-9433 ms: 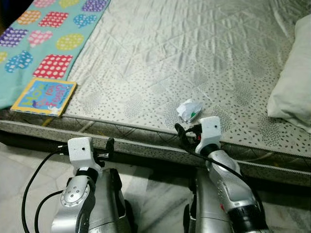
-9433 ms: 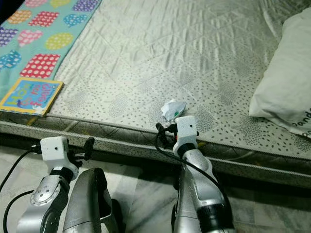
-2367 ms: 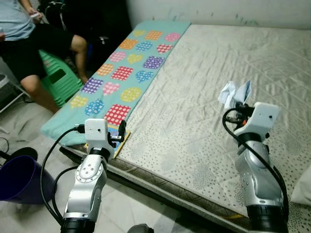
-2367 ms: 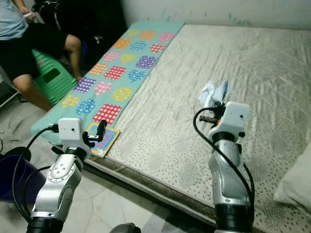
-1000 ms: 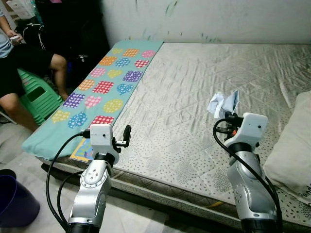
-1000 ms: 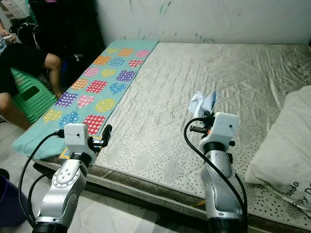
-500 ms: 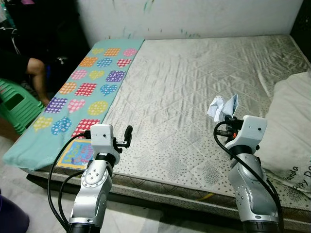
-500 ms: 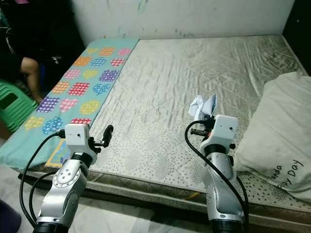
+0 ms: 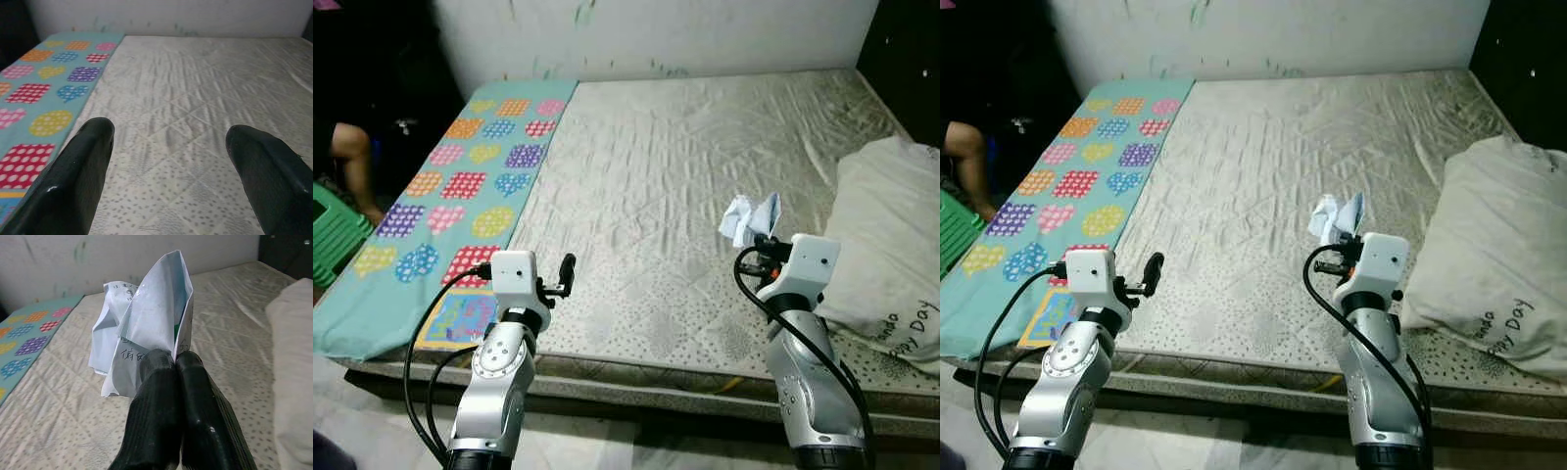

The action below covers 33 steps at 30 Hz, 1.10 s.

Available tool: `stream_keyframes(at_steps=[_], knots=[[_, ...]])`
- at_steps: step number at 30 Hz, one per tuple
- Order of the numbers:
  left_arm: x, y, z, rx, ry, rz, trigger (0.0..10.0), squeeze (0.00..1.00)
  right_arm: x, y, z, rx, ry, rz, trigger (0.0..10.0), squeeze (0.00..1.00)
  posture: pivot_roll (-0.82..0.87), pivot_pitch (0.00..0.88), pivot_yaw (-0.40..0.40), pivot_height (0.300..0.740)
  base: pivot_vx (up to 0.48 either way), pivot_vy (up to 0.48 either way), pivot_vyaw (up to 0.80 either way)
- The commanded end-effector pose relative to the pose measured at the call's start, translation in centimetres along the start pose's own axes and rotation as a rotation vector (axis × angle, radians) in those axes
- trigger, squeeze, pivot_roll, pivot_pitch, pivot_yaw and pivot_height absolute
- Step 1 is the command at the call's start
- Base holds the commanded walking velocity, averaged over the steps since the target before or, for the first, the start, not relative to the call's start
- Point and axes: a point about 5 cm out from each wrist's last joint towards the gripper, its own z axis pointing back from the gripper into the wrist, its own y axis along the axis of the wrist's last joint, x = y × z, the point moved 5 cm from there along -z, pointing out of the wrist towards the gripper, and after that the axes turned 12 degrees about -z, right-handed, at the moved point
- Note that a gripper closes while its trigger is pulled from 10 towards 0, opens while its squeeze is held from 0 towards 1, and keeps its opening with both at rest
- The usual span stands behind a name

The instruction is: Clean up the room

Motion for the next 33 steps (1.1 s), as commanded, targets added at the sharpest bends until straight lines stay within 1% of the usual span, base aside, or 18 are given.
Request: stream_keyframes(at_steps=[1,8,13,24,25,26,31,33], knots=[[-0.4,-0.1,0.2,-0.004,0.007,-0.004,10.0,0.00,-0.3,0.5,0.1,0.016,0.010,0.000,10.0,0.00,-0.19,0.084,0.137,0.740,0.000,0.000,0.00],[-0.4,-0.1,0.2,-0.008,0.010,0.012,10.0,0.00,-0.3,0.4,0.1,0.008,0.013,-0.001,10.0,0.00,-0.19,0.084,0.133,0.740,0.000,0.000,0.00],[-0.3,-0.1,0.2,-0.008,0.008,0.018,10.0,0.00,-0.4,0.3,0.0,0.007,0.018,0.004,10.0,0.00,-0.19,0.083,0.129,0.740,0.000,0.397,-0.75],[-0.2,-0.1,0.2,-0.004,0.007,0.013,10.0,0.00,-0.4,0.4,0.0,0.004,0.028,0.016,10.0,0.00,-0.20,0.080,0.122,0.740,0.000,0.457,0.00],[-0.2,0.2,0.2,0.013,0.006,-0.002,10.0,0.00,-0.4,0.4,-0.1,0.004,0.030,0.017,10.0,0.00,-0.20,0.079,0.122,0.740,0.000,0.000,0.00],[-0.1,0.4,0.3,0.029,-0.008,0.007,10.0,0.00,-0.5,0.4,-0.1,0.004,0.033,0.018,10.0,0.00,-0.20,0.079,0.122,0.740,0.000,0.000,0.00],[-0.1,0.8,0.5,0.058,-0.035,0.032,10.0,0.00,-0.7,0.4,-0.1,0.001,0.047,0.024,10.0,0.00,-0.19,0.080,0.121,0.740,0.000,0.000,0.00],[-0.3,0.8,0.5,0.058,-0.029,0.019,10.0,0.00,-0.8,0.3,-0.1,-0.001,0.055,0.026,10.0,0.00,-0.19,0.082,0.122,0.740,0.000,0.000,0.00]])
